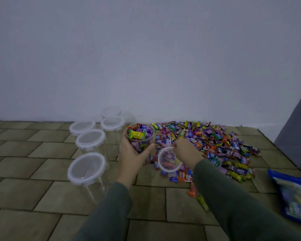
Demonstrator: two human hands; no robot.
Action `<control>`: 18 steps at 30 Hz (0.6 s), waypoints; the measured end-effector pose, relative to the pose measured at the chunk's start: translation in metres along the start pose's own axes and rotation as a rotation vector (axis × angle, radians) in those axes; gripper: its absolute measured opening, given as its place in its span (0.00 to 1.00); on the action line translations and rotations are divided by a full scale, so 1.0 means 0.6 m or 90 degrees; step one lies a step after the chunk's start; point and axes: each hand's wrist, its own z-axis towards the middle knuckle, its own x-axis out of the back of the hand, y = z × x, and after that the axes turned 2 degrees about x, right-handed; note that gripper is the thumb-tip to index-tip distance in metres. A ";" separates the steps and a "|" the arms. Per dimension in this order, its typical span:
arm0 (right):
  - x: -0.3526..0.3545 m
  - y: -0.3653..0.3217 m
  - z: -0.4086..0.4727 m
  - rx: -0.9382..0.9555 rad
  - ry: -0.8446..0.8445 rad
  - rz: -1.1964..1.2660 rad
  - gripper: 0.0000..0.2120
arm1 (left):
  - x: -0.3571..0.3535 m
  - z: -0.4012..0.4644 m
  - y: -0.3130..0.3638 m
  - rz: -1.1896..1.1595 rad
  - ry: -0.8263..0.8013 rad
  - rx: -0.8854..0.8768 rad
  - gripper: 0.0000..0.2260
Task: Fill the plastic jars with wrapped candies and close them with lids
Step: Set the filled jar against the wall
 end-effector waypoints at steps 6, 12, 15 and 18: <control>-0.008 -0.021 0.074 0.011 -0.021 0.024 0.06 | -0.034 0.073 0.003 0.033 0.023 0.017 0.45; -0.032 -0.034 0.159 0.018 -0.048 0.100 0.08 | -0.073 0.160 -0.027 0.034 0.026 0.055 0.47; -0.049 -0.037 0.200 0.024 -0.057 0.133 0.10 | -0.091 0.200 -0.046 0.039 0.041 0.055 0.45; -0.072 -0.042 0.239 0.023 -0.078 0.148 0.10 | -0.105 0.235 -0.062 0.049 0.048 0.064 0.42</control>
